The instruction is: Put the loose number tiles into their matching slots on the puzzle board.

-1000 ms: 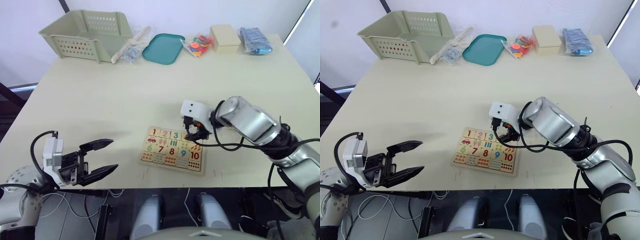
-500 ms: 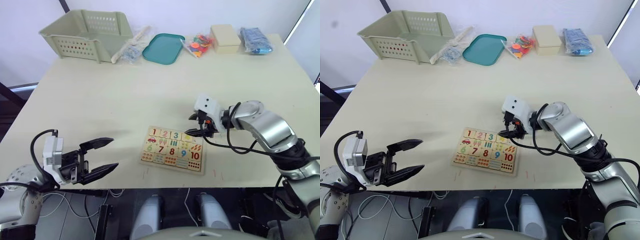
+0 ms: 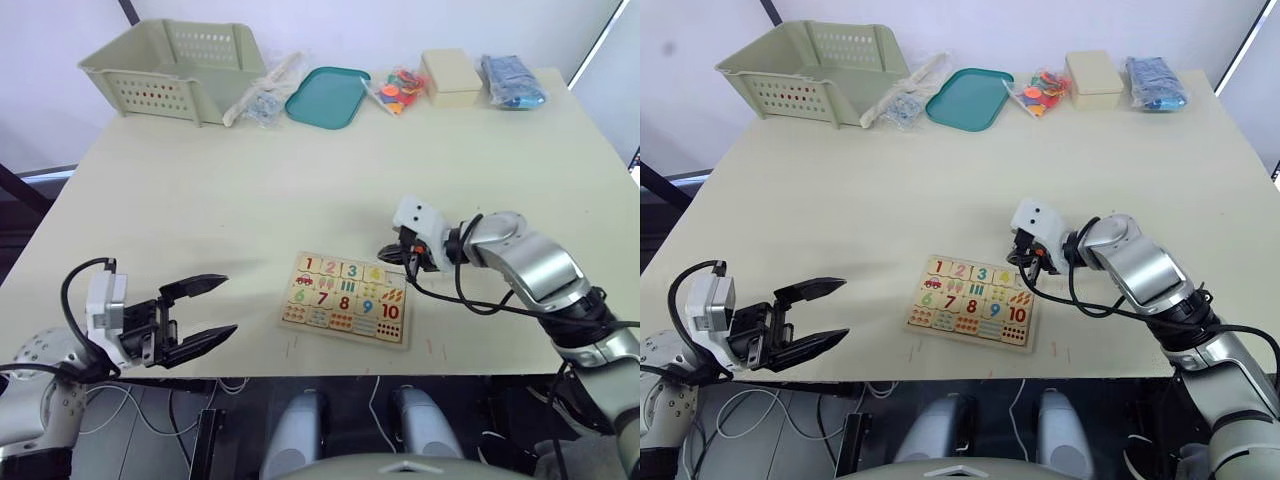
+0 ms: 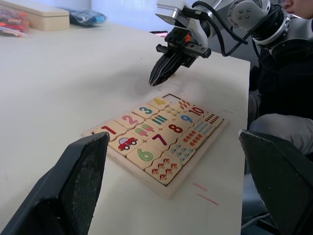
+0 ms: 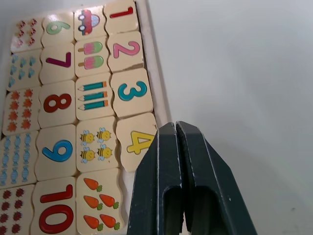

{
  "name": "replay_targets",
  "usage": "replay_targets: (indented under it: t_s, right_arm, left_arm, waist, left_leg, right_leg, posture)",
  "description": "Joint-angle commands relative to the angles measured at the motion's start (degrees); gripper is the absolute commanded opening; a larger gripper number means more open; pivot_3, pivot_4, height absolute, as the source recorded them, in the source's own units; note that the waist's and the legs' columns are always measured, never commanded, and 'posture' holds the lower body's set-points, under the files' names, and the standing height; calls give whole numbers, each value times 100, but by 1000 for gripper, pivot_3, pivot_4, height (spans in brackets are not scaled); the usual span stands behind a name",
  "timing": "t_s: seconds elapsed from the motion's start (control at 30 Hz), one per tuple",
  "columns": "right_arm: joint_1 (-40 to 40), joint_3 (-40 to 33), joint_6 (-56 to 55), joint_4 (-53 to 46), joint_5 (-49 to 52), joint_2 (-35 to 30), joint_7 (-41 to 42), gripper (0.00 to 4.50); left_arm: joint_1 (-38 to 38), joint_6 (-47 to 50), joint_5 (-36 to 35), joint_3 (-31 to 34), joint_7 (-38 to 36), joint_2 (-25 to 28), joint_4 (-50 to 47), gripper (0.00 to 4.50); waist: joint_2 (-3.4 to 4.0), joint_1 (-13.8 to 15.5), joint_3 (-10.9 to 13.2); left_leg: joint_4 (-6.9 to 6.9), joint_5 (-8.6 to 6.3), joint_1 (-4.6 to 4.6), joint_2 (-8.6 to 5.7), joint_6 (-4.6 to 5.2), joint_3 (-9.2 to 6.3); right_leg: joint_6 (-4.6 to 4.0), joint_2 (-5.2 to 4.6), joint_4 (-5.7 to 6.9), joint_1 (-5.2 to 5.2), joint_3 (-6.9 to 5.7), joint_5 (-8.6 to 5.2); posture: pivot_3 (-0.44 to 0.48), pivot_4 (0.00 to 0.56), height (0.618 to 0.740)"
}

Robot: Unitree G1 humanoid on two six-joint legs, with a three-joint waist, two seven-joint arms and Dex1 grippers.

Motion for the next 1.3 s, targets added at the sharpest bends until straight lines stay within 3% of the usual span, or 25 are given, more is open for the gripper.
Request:
replay_targets:
  t_s: [0.03,1.3]
  right_arm:
    - [-4,27,-148,-78,-106,-45,-2,41]
    - [151,212,-319,-49,-499,-32,91,41]
  left_arm:
    - [53,-5,-48,91,-28,37,-70,4500]
    - [50,-5,-32,95,-65,58,-18,4500]
  waist:
    - [0,0,0]
    - [0,1,0]
  left_leg:
    - [0,0,0,0,0,0]
    - [1,0,1,-1,0,0]
  right_leg:
    - [0,0,0,0,0,0]
    - [0,2,2,1,0,0]
  posture:
    - [0,150,740]
    - [0,150,740]
